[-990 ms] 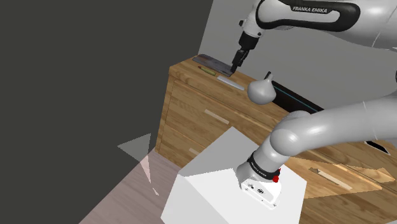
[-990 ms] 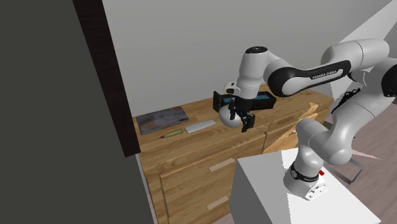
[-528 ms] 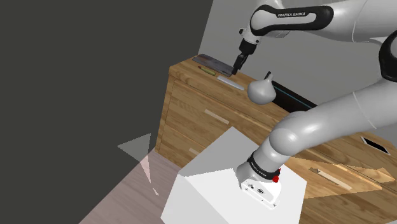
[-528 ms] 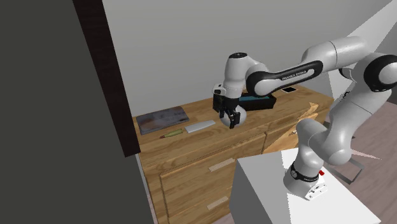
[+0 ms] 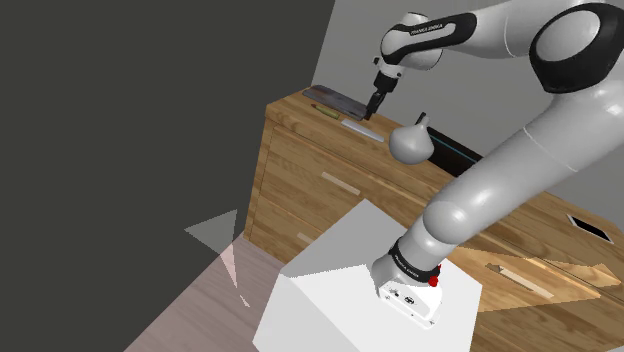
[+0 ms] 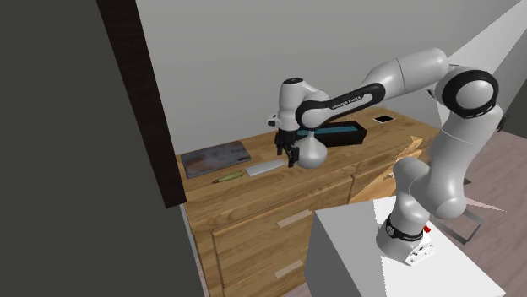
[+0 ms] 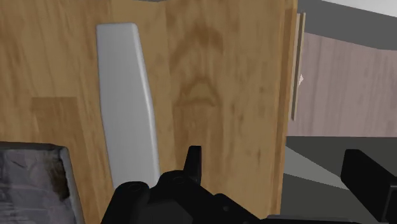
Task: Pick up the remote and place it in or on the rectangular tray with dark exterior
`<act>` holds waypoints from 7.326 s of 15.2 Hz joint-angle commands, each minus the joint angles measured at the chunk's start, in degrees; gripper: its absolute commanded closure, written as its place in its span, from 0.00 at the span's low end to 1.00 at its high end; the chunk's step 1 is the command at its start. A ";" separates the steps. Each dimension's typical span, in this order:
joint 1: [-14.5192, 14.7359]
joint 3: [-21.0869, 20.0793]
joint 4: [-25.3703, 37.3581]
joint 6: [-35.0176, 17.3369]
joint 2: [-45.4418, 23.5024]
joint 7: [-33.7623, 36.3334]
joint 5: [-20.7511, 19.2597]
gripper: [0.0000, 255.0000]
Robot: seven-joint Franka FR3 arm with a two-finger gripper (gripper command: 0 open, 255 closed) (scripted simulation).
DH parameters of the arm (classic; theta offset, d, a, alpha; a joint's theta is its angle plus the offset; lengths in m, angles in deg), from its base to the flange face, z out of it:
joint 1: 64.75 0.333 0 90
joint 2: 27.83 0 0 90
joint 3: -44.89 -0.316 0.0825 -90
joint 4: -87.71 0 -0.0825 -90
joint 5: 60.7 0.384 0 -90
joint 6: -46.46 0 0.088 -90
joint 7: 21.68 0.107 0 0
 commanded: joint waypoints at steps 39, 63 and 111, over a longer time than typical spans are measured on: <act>-8.75 3.90 20.00 -6.26 -33.31 -24.23 21.24 1.00; -7.49 6.01 30.09 9.63 -26.34 -20.75 16.09 1.00; -33.29 23.41 25.77 9.22 -25.69 -65.02 18.79 1.00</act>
